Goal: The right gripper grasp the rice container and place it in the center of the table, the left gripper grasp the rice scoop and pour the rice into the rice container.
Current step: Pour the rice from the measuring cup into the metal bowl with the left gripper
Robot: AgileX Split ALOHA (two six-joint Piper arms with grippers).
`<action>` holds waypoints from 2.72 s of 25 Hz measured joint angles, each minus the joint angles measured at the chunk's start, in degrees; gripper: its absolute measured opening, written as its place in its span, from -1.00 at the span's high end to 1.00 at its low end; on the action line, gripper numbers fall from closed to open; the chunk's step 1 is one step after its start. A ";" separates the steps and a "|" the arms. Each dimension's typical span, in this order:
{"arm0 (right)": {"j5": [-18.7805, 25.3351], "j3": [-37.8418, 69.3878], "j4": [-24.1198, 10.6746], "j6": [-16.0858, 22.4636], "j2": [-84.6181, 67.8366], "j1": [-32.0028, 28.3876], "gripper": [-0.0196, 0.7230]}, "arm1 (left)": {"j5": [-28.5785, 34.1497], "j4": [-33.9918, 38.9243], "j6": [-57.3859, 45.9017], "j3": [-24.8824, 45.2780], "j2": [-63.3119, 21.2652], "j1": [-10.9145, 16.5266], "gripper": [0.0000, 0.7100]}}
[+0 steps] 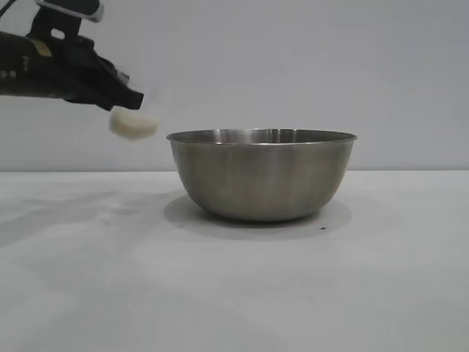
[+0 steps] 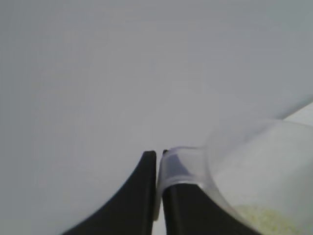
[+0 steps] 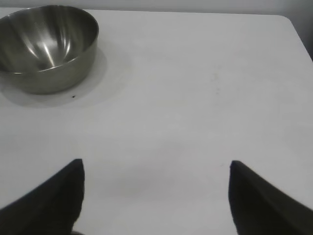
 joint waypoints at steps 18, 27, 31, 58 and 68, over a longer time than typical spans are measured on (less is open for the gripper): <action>0.00 0.00 0.00 0.00 0.00 0.00 -0.58 | 9.16 20.59 22.30 -10.78 0.00 -6.75 1.00; 0.00 0.00 0.00 0.00 0.00 0.00 -0.58 | 13.83 24.43 38.25 -10.78 0.00 -9.86 1.00; 0.00 0.00 0.00 0.00 0.00 0.00 -0.58 | 17.31 24.57 49.54 -10.78 0.00 -11.88 1.00; 0.00 0.00 0.00 0.00 0.00 0.00 -0.58 | 18.10 24.45 97.74 -10.78 2.45 -12.66 1.00; 0.00 0.00 0.00 0.00 0.00 0.00 -0.58 | 18.10 27.39 98.61 -10.78 3.06 -12.66 1.00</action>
